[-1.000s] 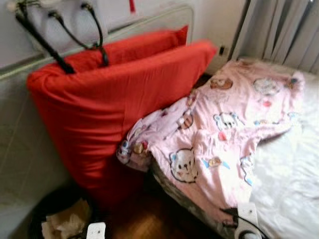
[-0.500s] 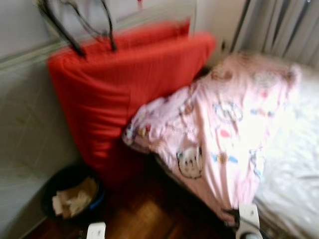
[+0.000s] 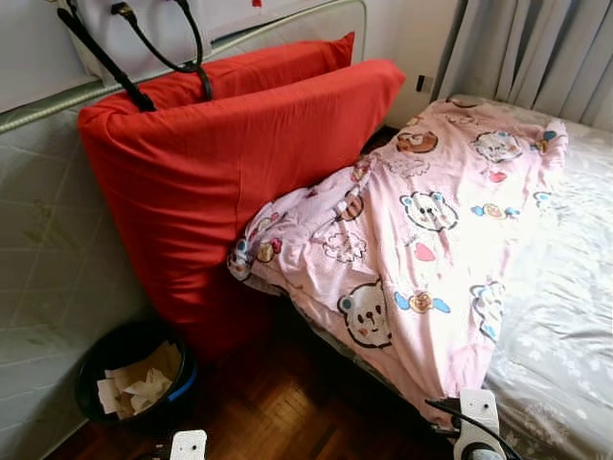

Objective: Clean up the room

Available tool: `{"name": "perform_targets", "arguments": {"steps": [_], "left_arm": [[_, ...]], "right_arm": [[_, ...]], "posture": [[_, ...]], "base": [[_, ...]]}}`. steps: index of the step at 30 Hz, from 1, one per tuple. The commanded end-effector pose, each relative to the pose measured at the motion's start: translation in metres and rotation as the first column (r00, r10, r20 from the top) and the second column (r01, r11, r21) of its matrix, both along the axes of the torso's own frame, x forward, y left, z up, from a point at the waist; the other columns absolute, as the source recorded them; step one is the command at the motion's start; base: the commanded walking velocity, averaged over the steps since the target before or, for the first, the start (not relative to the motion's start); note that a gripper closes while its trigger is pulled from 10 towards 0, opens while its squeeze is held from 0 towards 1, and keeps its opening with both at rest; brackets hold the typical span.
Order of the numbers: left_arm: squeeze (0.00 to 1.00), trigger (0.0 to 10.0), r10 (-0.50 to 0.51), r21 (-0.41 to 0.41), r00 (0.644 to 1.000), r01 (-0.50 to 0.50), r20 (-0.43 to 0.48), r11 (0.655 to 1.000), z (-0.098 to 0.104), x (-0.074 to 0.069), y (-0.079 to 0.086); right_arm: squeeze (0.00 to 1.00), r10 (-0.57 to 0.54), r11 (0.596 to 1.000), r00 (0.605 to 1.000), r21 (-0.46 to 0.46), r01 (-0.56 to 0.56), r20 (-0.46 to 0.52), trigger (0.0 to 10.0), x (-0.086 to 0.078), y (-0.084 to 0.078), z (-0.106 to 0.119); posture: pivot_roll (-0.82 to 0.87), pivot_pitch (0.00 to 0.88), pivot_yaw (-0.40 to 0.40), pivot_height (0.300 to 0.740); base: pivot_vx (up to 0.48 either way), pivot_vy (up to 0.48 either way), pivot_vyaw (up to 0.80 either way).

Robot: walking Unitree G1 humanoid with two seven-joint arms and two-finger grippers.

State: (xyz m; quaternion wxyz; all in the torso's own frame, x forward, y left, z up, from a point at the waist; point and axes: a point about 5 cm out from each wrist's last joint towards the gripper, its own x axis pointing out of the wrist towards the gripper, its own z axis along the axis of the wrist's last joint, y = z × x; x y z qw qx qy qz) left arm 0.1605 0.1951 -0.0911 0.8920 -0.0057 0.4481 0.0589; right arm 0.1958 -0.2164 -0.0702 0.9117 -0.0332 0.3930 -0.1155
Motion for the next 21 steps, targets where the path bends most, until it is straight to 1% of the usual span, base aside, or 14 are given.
{"name": "perform_targets", "arguments": {"steps": [1, 4, 7, 21], "left_arm": [[0.00, 10.0, 0.007, 0.007, 1.000, -0.007, -0.016, 1.000, -0.0017, -0.0046, 0.0019], [0.00, 10.0, 0.006, 0.007, 1.000, -0.006, -0.016, 1.000, -0.0018, -0.0047, 0.0017], [0.00, 10.0, 0.004, 0.007, 1.000, -0.004, -0.016, 1.000, -0.0018, -0.0046, 0.0016], [0.00, 10.0, 0.004, 0.008, 1.000, -0.004, -0.016, 1.000, -0.0018, -0.0046, 0.0017]], "right_arm": [[0.00, -0.009, 1.000, 1.000, 0.015, 0.010, -0.029, 10.0, -0.0064, 0.0018, -0.0042], [0.00, -0.009, 1.000, 0.999, 0.018, 0.010, -0.034, 10.0, -0.0073, 0.0020, -0.0048], [0.00, -0.030, 0.999, 0.999, 0.044, 0.032, -0.040, 10.0, -0.0087, 0.0029, -0.0060], [0.00, -0.029, 0.999, 0.999, 0.044, 0.031, -0.040, 10.0, -0.0087, 0.0030, -0.0060]], "posture": [[-0.11, 0.030, 0.005, 0.740], [-0.11, 0.030, 0.005, 0.740], [-0.11, 0.031, 0.006, 0.740], [-0.11, 0.030, 0.007, 0.740]], "base": [[0.000, 0.000, 0.00], [0.000, 0.000, 0.00], [0.000, 0.000, 0.00], [0.000, 0.000, 0.00]]}}
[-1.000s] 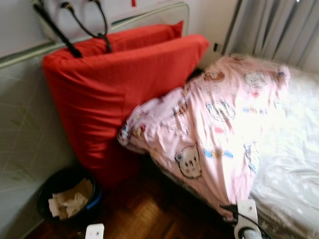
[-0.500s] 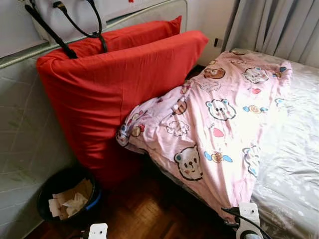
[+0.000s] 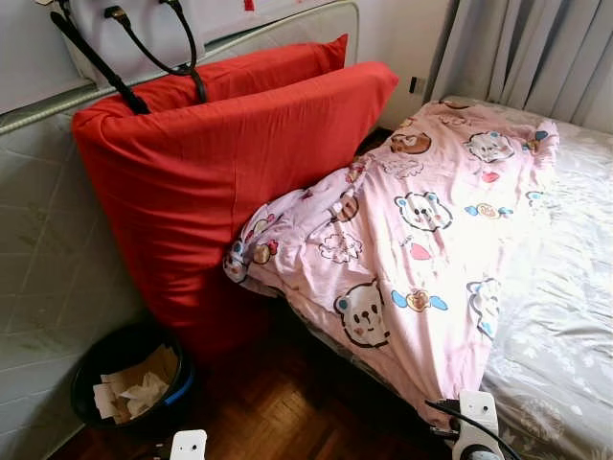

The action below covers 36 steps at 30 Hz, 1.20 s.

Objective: Clean up the room

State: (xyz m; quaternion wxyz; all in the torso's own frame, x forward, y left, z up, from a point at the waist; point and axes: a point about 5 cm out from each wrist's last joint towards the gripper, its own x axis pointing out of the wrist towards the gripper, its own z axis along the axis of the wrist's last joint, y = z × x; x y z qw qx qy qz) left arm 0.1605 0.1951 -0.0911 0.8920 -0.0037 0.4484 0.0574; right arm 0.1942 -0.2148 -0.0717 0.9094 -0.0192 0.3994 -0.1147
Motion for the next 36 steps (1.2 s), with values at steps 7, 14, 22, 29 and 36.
{"name": "perform_targets", "arguments": {"steps": [7, 14, 22, 29, 36], "left_arm": [[0.00, 10.0, 0.008, 0.005, 1.000, -0.008, -0.015, 1.000, -0.0017, -0.0045, 0.0018], [0.00, 10.0, 0.008, 0.005, 1.000, -0.008, -0.015, 1.000, -0.0017, -0.0045, 0.0018], [0.00, 10.0, 0.002, 0.003, 1.000, -0.002, -0.001, 1.000, -0.0003, -0.0005, -0.0005], [0.00, 10.0, 0.002, 0.004, 1.000, -0.002, 0.004, 1.000, 0.0002, 0.0007, -0.0008], [0.00, 10.0, 0.000, 0.003, 1.000, 0.000, 0.008, 1.000, 0.0007, 0.0019, -0.0015]], "right_arm": [[0.00, -0.019, 1.000, 0.999, 0.017, 0.020, -0.029, 10.0, -0.0071, 0.0014, -0.0044], [0.00, -0.019, 1.000, 0.999, 0.017, 0.020, -0.029, 10.0, -0.0071, 0.0014, -0.0044], [1.00, 0.019, 1.000, 0.998, -0.011, -0.020, -0.062, 10.0, -0.0126, 0.0003, -0.0071], [1.00, 0.019, 1.000, 0.998, -0.013, -0.020, -0.066, 10.0, -0.0131, 0.0003, -0.0074], [0.00, 0.038, 0.999, 0.996, 0.002, -0.038, -0.075, 10.0, -0.0133, 0.0031, -0.0084]], "posture": [[-0.11, 0.030, 0.007, 0.740], [-0.11, 0.030, 0.007, 0.740], [-0.11, 0.029, 0.006, 0.740], [-0.11, 0.028, 0.007, 0.740], [-0.11, 0.025, 0.008, 0.740]], "base": [[0.000, 0.000, 0.00], [0.000, 0.000, 0.00], [0.000, 0.000, 0.00], [0.000, 0.000, 0.00], [0.000, 0.000, 0.00]]}}
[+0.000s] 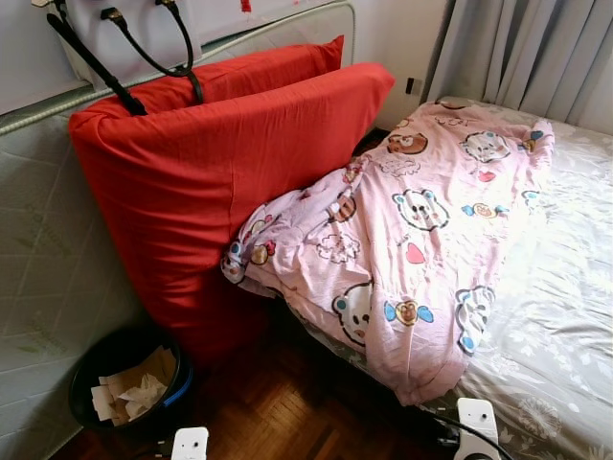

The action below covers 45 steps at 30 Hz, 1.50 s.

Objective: Clean up the room

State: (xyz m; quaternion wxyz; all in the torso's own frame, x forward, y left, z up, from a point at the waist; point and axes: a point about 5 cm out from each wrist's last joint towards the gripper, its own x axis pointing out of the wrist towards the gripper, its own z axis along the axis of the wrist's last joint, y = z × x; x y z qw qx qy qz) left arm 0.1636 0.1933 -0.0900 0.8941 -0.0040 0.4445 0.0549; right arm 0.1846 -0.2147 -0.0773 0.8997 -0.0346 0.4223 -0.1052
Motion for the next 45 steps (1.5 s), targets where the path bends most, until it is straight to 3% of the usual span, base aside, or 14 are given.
{"name": "perform_targets", "arguments": {"steps": [1, 5, 13, 45], "left_arm": [[0.00, 10.0, 0.004, 0.005, 1.000, -0.004, -0.001, 1.000, 0.000, -0.001, 0.000], [0.00, 10.0, 0.007, 0.002, 1.000, -0.007, 0.001, 1.000, 0.000, -0.001, 0.000], [0.00, 10.0, 0.010, -0.002, 1.000, -0.010, 0.004, 1.000, 0.000, 0.000, -0.001], [0.00, 10.0, 0.013, -0.014, 1.000, -0.013, 0.005, 1.000, 0.000, 0.003, -0.004]], "right_arm": [[0.00, 0.011, 1.000, 1.000, 0.016, -0.010, -0.022, 10.0, -0.004, 0.003, -0.003], [0.00, 0.062, 0.998, 0.998, 0.030, -0.061, -0.031, 10.0, -0.002, 0.011, -0.004], [0.00, 0.073, 0.997, 0.997, 0.034, -0.072, -0.032, 10.0, -0.002, 0.012, -0.004], [0.00, 0.134, 0.991, 0.990, 0.034, -0.132, -0.049, 10.0, -0.004, 0.014, -0.005]], "posture": [[-0.11, 0.025, 0.008, 0.740], [-0.11, 0.025, 0.007, 0.740], [-0.11, 0.023, 0.006, 0.740], [-0.10, 0.015, -0.003, 0.740]], "base": [[0.000, 0.000, 0.00], [0.000, 0.000, 0.00], [0.000, 0.000, 0.00], [0.000, 0.000, 0.80]]}}
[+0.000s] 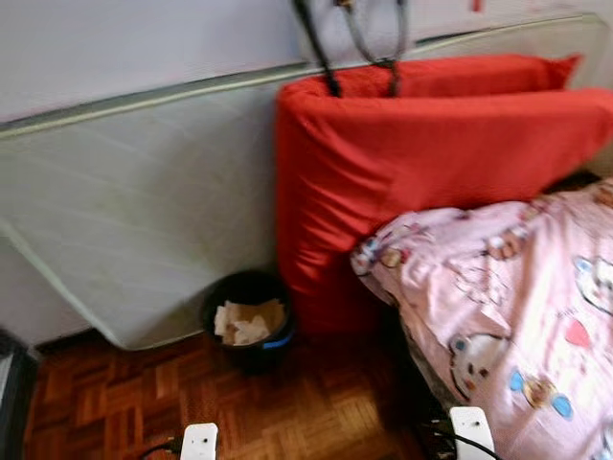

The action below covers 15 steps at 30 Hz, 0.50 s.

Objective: Clean up the room

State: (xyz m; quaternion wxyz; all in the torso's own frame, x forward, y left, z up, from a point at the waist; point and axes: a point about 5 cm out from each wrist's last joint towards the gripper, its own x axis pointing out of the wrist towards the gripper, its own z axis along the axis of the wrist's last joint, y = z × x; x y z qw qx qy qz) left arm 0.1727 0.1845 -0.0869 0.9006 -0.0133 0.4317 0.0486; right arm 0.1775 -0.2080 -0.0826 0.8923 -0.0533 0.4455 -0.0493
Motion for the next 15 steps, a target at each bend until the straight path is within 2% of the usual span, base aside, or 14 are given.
{"name": "perform_targets", "arguments": {"steps": [1, 13, 15], "left_arm": [[0.00, 10.0, 0.017, 0.008, 1.000, -0.016, -0.024, 1.000, -0.0026, -0.0062, 0.0042], [0.00, 10.0, -0.012, 0.031, 0.999, 0.013, -0.039, 0.999, -0.0031, -0.0064, 0.0034], [0.00, 10.0, -0.016, 0.030, 0.999, 0.017, -0.039, 0.999, -0.0032, -0.0063, 0.0021]], "right_arm": [[0.00, 0.021, 1.000, 1.000, 0.013, -0.021, 0.004, 10.0, 0.0028, 0.0076, 0.0000], [0.00, 0.025, 1.000, 1.000, 0.018, -0.025, 0.010, 10.0, 0.0045, 0.0098, 0.0005], [0.00, -0.005, 0.999, 1.000, 0.045, 0.005, 0.003, 10.0, 0.0034, 0.0114, -0.0005]], "posture": [[-0.10, 0.015, -0.004, 0.740], [-0.10, 0.000, 0.003, 0.740], [-0.10, 0.000, 0.006, 0.740]], "base": [[0.000, 0.000, 0.80], [0.000, 0.000, 0.80], [0.000, 0.000, 0.00]]}}
